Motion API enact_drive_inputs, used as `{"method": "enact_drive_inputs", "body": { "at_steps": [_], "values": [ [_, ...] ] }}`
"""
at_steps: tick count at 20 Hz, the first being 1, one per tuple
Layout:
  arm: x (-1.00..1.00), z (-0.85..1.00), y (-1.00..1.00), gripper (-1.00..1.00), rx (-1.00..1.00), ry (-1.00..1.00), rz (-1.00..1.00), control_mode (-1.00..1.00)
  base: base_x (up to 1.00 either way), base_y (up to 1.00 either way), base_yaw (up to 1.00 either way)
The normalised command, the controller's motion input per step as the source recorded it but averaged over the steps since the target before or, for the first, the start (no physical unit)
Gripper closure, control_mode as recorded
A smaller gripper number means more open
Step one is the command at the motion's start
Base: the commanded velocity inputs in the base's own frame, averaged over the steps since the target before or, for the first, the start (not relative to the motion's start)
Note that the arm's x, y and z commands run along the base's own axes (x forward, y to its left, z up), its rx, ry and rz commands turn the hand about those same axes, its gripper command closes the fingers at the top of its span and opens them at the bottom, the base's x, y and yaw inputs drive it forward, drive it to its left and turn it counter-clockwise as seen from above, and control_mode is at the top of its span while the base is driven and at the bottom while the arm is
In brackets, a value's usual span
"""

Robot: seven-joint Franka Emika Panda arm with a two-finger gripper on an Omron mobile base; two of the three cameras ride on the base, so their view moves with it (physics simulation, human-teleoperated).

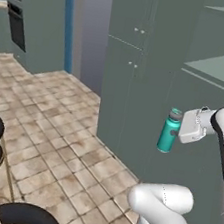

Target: Pick the water bottle, boxed drink from the counter and place them in the open cabinet.

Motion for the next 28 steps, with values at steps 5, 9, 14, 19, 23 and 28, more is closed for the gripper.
{"method": "enact_drive_inputs", "body": {
  "at_steps": [5,9,14,19,23,28],
  "values": [
    [0.00,0.00,0.00,1.00,0.00,0.00,0.00,1.00,0.77,0.00,-0.16],
    [0.00,0.00,0.00,1.00,0.00,0.00,0.00,1.00,0.71,0.00,-0.21],
    [0.00,0.00,0.00,1.00,0.00,0.00,0.00,1.00,0.56,0.00,-0.33],
    [0.00,0.00,0.00,1.00,0.00,0.00,0.00,1.00,0.42,-0.16,-0.18],
    [0.00,0.00,0.00,1.00,0.00,0.00,0.00,1.00,0.36,-0.17,-0.20],
    [0.00,0.00,0.00,1.00,0.00,0.00,0.00,1.00,0.23,0.00,-0.64]
  ]
}}
